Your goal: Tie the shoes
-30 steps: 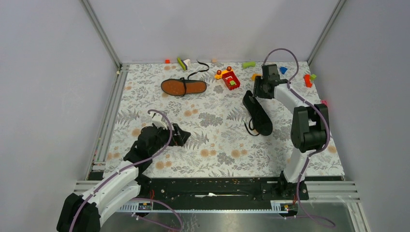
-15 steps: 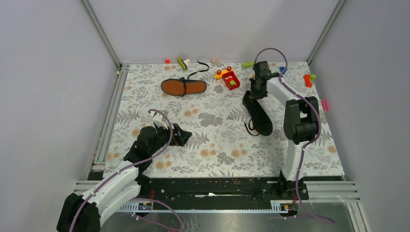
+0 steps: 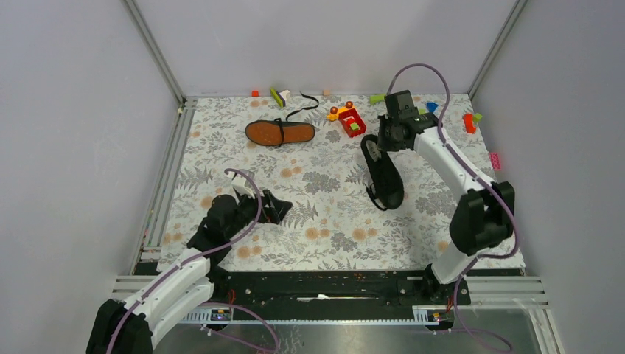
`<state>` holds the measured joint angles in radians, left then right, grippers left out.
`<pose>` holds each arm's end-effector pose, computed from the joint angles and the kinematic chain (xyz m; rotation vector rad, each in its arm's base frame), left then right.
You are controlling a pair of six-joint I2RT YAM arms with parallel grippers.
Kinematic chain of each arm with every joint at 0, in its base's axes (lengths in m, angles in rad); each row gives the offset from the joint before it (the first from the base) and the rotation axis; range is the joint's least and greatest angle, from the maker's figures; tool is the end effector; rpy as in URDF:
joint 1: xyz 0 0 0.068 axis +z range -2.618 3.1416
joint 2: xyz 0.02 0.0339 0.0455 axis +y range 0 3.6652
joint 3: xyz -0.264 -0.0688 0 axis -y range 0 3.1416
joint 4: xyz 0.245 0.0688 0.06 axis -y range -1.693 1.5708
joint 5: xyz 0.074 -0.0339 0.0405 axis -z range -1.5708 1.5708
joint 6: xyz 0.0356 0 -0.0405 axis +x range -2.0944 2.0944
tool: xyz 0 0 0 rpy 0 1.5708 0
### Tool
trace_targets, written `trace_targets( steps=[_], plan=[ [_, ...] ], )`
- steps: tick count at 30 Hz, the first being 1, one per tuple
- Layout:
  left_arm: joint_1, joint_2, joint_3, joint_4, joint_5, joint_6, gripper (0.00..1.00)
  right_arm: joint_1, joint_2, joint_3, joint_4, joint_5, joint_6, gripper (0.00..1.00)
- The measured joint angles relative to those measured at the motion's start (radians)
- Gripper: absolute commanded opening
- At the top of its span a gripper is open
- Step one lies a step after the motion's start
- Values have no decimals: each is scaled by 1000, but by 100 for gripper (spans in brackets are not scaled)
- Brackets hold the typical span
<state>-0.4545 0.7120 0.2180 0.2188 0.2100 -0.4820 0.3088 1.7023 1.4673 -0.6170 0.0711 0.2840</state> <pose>0.1486 -0.0809 0.1931 0.1267 1.9216 -0.8362 0.3618 0.1128 0.2941 0.0023 2.4283 0.1839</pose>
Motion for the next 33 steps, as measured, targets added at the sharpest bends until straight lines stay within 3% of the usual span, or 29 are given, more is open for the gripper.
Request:
trace_targets(
  steps=[12, 17, 25, 33],
  plan=[
    [0, -77, -22, 4, 9, 3, 98, 151, -388, -72, -72, -62, 216, 0],
    [0, -130, -34, 0, 11, 3, 98, 232, -474, -82, -69, -113, 305, 0],
    [0, -185, -47, 0, 11, 3, 99, 330, -440, -200, -37, -166, 384, 0],
    [0, -57, -48, 30, 42, 4, 98, 293, -245, -187, 17, -125, 306, 0]
  ],
)
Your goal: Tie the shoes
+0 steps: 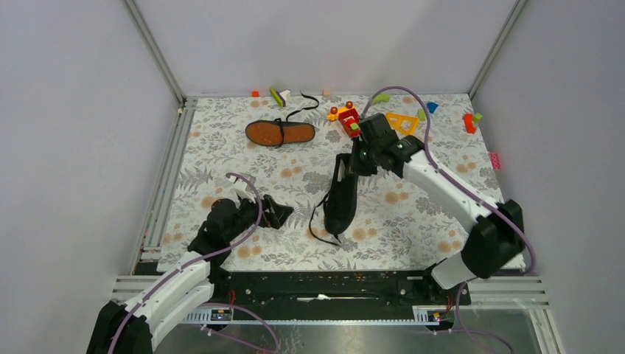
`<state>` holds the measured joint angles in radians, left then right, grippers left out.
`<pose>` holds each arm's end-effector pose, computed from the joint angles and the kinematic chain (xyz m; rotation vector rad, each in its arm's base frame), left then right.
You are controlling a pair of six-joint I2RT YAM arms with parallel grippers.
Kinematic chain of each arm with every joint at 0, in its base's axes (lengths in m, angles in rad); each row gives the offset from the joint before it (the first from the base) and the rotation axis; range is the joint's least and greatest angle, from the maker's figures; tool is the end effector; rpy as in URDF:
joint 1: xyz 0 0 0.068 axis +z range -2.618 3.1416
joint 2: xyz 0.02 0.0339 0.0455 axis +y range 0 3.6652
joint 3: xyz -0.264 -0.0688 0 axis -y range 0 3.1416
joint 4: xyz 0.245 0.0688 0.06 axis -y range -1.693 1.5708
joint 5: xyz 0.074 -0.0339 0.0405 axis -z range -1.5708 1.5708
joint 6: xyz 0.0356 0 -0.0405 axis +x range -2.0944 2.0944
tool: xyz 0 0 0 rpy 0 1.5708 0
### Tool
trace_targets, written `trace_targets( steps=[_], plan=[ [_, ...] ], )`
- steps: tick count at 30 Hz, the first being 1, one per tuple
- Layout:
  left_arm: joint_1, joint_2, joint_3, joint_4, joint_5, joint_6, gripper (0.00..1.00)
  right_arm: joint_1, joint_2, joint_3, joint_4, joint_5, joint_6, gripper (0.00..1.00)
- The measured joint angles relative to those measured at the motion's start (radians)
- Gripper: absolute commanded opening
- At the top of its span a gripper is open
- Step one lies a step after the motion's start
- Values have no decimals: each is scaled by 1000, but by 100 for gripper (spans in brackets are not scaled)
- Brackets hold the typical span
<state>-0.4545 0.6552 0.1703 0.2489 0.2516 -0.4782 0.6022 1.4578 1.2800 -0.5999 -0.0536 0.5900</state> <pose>0.1406 -0.0786 0.1879 0.1652 1.8832 -0.8790 0.2627 0.1829 0.3147 -0.0423 2.4406 0.6279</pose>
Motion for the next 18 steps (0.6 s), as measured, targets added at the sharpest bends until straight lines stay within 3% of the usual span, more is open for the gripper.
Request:
trace_targets(
  steps=[6, 7, 9, 10, 15, 18],
  plan=[
    [0, 129, 11, 8, 31, 0, 97, -108, 280, 145, 61, -101, -69, 0],
    [-1, 146, 15, 8, 33, 0, 97, -118, 319, 163, 69, -106, -82, 7],
    [-5, 187, 32, 6, 33, 0, 96, -126, 358, 179, 73, -105, -105, 37],
    [-6, 206, 45, 1, 32, 0, 96, -127, 365, 181, 74, -103, -120, 42],
    [-28, 324, 130, -28, 24, 2, 93, -127, 345, 181, 99, -89, -184, 48],
    [-54, 388, 177, -35, 15, 9, 91, -127, 268, 101, 149, -90, -212, 50]
  ],
)
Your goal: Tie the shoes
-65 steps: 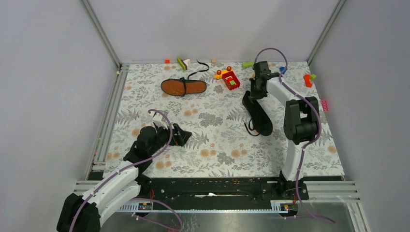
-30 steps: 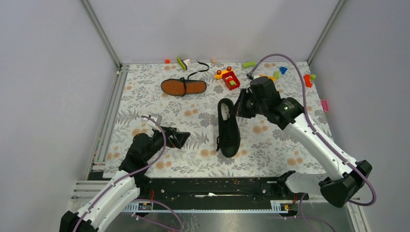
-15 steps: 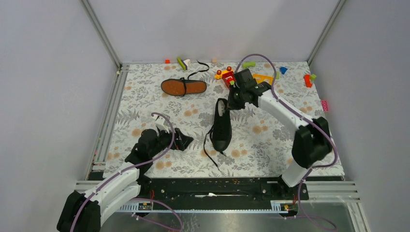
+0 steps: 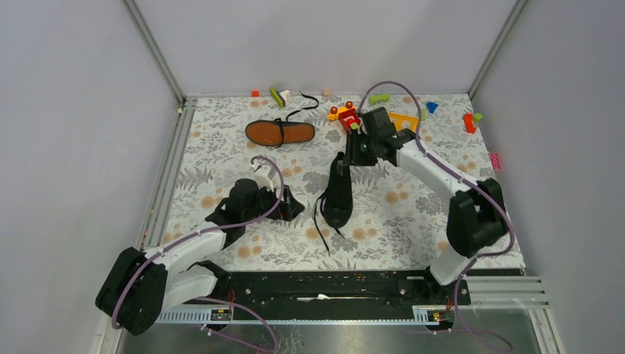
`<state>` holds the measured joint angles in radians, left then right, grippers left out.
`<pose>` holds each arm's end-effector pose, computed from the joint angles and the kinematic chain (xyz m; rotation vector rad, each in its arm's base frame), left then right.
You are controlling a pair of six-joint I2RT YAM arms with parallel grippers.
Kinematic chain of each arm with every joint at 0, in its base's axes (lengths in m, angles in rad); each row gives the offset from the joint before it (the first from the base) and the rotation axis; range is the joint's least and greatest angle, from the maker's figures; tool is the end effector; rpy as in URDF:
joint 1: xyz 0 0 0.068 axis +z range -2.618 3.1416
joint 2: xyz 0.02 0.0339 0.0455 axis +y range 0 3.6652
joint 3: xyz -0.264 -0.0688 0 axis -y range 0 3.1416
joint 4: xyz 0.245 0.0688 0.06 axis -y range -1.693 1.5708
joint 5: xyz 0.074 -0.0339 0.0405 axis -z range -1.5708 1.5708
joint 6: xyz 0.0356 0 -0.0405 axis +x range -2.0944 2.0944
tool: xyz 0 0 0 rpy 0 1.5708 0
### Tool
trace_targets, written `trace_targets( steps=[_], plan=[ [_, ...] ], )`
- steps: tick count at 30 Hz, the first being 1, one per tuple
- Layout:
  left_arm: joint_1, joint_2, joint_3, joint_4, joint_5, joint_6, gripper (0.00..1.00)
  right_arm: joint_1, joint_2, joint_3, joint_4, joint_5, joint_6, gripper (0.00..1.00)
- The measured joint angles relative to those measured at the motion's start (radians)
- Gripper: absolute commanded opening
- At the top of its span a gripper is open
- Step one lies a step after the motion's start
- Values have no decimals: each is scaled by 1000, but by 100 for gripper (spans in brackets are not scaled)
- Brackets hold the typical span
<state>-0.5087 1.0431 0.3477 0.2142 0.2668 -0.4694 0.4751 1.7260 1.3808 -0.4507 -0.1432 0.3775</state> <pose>0.1785 -0.1103 0.1805 0.2165 2.1405 -0.8645 0.3428 0.1820 0.2698 -0.1898 2.4260 0.5693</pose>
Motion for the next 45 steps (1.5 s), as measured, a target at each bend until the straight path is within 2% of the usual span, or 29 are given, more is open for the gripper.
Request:
trace_targets(
  steps=[8, 13, 19, 25, 27, 31, 33, 36, 37, 39, 45],
  plan=[
    [-67, 195, 135, -42, -11, 23, 79, 26, -272, -338, 91, -10, -18, 64],
    [-92, 312, 221, -61, -9, 29, 77, 107, -404, -544, 154, -13, 26, 65],
    [-113, 462, 352, -109, -7, 24, 66, 118, -554, -700, 224, -8, 73, 65],
    [-125, 600, 464, -162, -2, 17, 59, 118, -667, -765, 253, -8, 86, 64],
    [-126, 624, 480, -172, 1, 17, 49, 118, -679, -777, 254, -8, 89, 64],
    [-127, 660, 506, -187, 15, 15, 37, 118, -690, -792, 254, -8, 91, 63],
    [-127, 680, 520, -190, 26, 13, 27, 118, -695, -796, 254, -8, 92, 62],
    [-127, 707, 529, -182, 45, 5, 23, 118, -698, -797, 254, -9, 92, 62],
    [-127, 713, 530, -174, 54, 2, 19, 118, -698, -797, 254, -10, 94, 62],
    [-127, 716, 530, -166, 71, -4, 0, 118, -698, -797, 254, -14, 98, 61],
    [-127, 716, 527, -139, 101, -18, 0, 118, -698, -807, 261, -27, 109, 59]
  ],
)
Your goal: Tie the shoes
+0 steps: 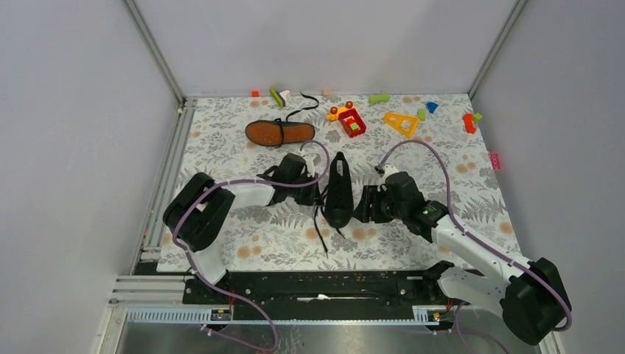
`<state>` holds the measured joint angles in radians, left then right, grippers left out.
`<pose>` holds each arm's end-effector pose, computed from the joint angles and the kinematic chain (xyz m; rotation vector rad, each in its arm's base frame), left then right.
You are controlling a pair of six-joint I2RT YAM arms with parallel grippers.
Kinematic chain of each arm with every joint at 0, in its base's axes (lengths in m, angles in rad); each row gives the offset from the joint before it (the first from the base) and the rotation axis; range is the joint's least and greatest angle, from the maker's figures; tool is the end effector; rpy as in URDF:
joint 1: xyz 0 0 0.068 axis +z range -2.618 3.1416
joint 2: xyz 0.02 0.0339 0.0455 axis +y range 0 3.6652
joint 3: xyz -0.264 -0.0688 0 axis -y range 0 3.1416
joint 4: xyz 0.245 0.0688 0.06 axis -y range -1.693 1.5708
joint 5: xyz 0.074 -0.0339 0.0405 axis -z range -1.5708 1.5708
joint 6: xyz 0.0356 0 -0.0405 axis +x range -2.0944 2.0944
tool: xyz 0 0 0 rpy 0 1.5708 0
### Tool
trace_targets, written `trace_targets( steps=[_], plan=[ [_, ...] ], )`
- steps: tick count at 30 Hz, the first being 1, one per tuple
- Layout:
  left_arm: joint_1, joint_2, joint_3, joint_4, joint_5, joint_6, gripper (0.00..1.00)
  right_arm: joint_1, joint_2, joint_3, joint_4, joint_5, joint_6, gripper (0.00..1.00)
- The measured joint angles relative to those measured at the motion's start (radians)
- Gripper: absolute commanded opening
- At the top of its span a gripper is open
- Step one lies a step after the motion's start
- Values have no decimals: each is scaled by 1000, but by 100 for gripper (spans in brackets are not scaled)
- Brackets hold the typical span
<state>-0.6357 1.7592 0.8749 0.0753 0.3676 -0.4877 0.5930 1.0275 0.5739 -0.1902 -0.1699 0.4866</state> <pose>0.2701 -0.2152 0.1438 0.3742 2.5048 -0.9361 0.1768 0.1264 0.2206 -0.2216 2.3078 0.7642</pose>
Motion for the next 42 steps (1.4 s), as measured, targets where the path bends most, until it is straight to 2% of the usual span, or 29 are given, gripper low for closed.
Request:
trace_targets(
  steps=[4, 9, 16, 21, 24, 30, 35, 39, 40, 42],
  plan=[
    [0, -45, 13, -114, -5, 9, 0, 0, 1, -3, 1, -8, 2, 59],
    [0, -95, 100, -293, 3, 28, 0, 0, 27, -3, 17, -18, 2, 59],
    [0, -137, 140, -384, 73, 5, 0, 0, 79, 1, 39, -34, 2, 60],
    [0, -137, 140, -338, 187, -86, 0, 0, 78, 0, 113, -80, 7, 61],
    [0, -137, 139, -269, 243, -151, 0, 0, 74, -27, 244, -162, 20, 62],
    [0, -137, 119, -145, 302, -253, 0, 0, 86, -90, 415, -288, 34, 62],
    [0, -137, 100, -80, 326, -308, 0, 0, 131, -106, 503, -331, 31, 61],
    [0, -137, 97, -61, 334, -330, 0, 0, 181, -107, 553, -332, 27, 54],
    [0, -137, 97, -54, 336, -334, 0, 0, 197, -107, 566, -333, 27, 47],
    [0, -137, 96, -46, 338, -341, 0, 0, 232, -107, 599, -338, 27, 20]
  ],
)
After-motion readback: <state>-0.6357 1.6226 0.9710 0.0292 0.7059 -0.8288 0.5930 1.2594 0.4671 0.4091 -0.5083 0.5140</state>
